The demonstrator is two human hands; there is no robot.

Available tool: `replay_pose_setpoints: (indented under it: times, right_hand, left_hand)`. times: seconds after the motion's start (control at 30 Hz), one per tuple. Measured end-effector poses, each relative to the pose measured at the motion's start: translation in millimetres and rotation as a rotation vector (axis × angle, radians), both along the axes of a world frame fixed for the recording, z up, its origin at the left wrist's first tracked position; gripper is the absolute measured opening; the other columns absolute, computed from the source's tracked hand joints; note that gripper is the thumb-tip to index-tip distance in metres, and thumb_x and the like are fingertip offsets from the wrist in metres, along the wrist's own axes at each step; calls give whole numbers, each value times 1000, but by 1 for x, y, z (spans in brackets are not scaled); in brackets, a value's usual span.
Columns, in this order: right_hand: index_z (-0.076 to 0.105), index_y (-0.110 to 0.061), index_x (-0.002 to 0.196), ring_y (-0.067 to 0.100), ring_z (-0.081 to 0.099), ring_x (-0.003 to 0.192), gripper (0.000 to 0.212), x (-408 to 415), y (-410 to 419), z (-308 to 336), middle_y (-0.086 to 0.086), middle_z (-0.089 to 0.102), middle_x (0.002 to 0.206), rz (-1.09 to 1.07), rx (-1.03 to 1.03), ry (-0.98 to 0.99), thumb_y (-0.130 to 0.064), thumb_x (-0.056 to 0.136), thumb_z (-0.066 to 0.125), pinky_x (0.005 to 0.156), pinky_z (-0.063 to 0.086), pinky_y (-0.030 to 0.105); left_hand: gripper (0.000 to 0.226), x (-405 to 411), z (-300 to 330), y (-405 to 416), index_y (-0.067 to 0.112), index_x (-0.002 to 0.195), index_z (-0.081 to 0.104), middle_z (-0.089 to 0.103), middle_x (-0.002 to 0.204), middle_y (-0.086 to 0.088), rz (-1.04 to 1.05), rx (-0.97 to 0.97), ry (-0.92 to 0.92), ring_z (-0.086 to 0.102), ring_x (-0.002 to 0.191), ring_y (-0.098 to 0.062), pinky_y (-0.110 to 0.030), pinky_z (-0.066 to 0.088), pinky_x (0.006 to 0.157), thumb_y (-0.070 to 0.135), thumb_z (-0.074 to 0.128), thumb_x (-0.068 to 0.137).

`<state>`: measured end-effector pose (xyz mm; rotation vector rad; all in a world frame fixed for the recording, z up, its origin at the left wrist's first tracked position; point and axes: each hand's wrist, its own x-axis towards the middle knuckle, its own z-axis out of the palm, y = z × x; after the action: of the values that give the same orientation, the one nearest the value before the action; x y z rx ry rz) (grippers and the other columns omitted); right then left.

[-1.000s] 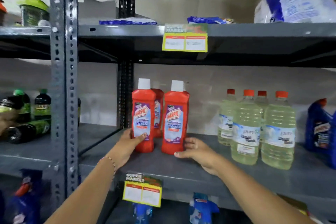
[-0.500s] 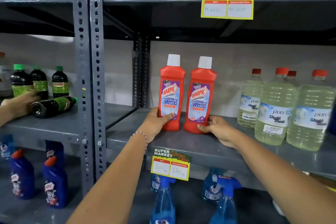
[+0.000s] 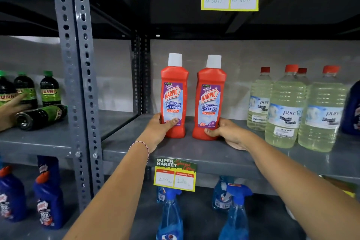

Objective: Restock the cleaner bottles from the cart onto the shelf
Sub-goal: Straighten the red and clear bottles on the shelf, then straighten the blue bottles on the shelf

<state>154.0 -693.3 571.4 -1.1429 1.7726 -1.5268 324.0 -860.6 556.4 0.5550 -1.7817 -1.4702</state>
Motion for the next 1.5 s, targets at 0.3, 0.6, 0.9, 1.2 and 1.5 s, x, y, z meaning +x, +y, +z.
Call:
replay_pose_setpoints:
  times: [0.3,0.6,0.9,1.2,1.5]
  right_hand:
    - [54,-8,136,23,58,122,56,-1,1,0,8,65,126,29,4,-9,3,84,70,106,44,34]
    - [55,-13,127,22,57,125,57,12,8,3,6,66,128,-1,-28,-39,5,77,77,112,42,39]
    - [18,-21,158,20,31,148,101,22,128,27,4,33,161,-71,3,223,-13,79,81,111,32,29]
    - [62,-25,106,22,63,114,45,-68,292,23,11,68,118,-368,-460,222,10,80,72,99,53,33]
    - [49,-1,131,29,59,118,66,-237,487,-1,17,59,129,-1036,-395,199,3,73,81,97,48,38]
  left_hand:
    - [55,-2,-1,0,15,129,54,65,125,-2,6,7,4,62,113,-20,-38,49,100,32,74,81]
    - [60,7,0,5,11,128,49,63,130,-6,30,2,23,62,110,-17,-33,50,94,22,79,77]
    - [103,16,13,34,17,134,48,60,132,-10,432,-212,158,60,119,-28,-47,46,105,66,81,49]
    - [45,-83,47,238,5,122,52,54,138,-15,231,-428,712,51,126,-7,-23,40,109,10,72,83]
    - [33,-275,41,431,17,94,56,74,94,-6,-369,-166,262,69,86,-25,-26,55,71,5,79,74]
